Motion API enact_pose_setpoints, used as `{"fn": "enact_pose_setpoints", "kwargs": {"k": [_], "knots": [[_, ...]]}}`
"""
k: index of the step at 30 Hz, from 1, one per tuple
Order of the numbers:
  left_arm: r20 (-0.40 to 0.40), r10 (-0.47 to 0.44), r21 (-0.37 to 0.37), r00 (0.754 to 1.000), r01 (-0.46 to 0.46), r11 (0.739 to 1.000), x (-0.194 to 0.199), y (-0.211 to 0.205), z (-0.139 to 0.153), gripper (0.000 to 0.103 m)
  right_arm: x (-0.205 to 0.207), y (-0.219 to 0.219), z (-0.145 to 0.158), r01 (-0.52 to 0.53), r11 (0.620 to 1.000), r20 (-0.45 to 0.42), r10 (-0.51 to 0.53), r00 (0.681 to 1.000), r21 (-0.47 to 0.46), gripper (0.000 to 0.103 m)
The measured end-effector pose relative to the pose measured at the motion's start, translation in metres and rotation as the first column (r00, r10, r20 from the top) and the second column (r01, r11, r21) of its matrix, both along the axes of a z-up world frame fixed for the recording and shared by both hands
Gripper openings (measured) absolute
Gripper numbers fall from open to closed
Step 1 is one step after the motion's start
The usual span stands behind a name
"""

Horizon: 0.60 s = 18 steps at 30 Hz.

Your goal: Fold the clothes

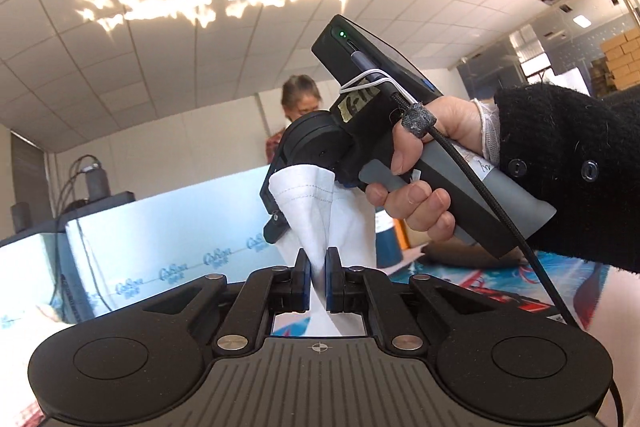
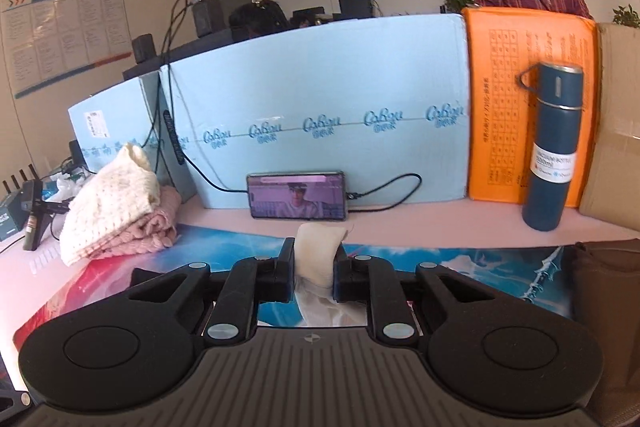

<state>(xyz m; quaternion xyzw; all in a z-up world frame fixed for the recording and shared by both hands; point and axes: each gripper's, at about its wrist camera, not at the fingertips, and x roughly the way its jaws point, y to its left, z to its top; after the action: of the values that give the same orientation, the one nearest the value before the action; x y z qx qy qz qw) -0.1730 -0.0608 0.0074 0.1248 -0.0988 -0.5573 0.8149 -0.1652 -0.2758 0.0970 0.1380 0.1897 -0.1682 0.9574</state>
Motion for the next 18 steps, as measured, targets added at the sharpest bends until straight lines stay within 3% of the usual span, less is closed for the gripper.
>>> {"fn": "enact_pose_setpoints", "kwargs": {"k": [6,8,10,13,18], "knots": [[-0.076,0.133,-0.046,0.988,-0.136,0.990,0.033,0.050,-0.003,0.006,0.081,0.064,0.012,-0.136,0.990,-0.014,0.136,0.991,-0.023,0.015],[-0.156,0.163,-0.029,0.974,-0.169,0.985,0.045,0.063,-0.011,0.006,0.111,0.083,0.003,-0.168,0.986,-0.060,0.167,0.984,-0.011,0.015],[-0.254,0.189,-0.003,0.949,-0.196,0.981,0.060,0.079,-0.021,0.006,0.141,0.101,-0.015,-0.182,0.983,-0.138,0.177,0.974,-0.023,0.015],[-0.409,0.202,0.027,0.890,-0.210,0.977,0.082,0.101,-0.040,0.006,0.182,0.129,-0.046,-0.191,0.978,-0.264,0.164,0.950,-0.083,0.015],[-0.532,0.200,0.042,0.823,-0.211,0.977,0.096,0.126,-0.062,0.006,0.226,0.163,-0.087,-0.222,0.965,-0.409,0.149,0.900,-0.137,0.015]]}}
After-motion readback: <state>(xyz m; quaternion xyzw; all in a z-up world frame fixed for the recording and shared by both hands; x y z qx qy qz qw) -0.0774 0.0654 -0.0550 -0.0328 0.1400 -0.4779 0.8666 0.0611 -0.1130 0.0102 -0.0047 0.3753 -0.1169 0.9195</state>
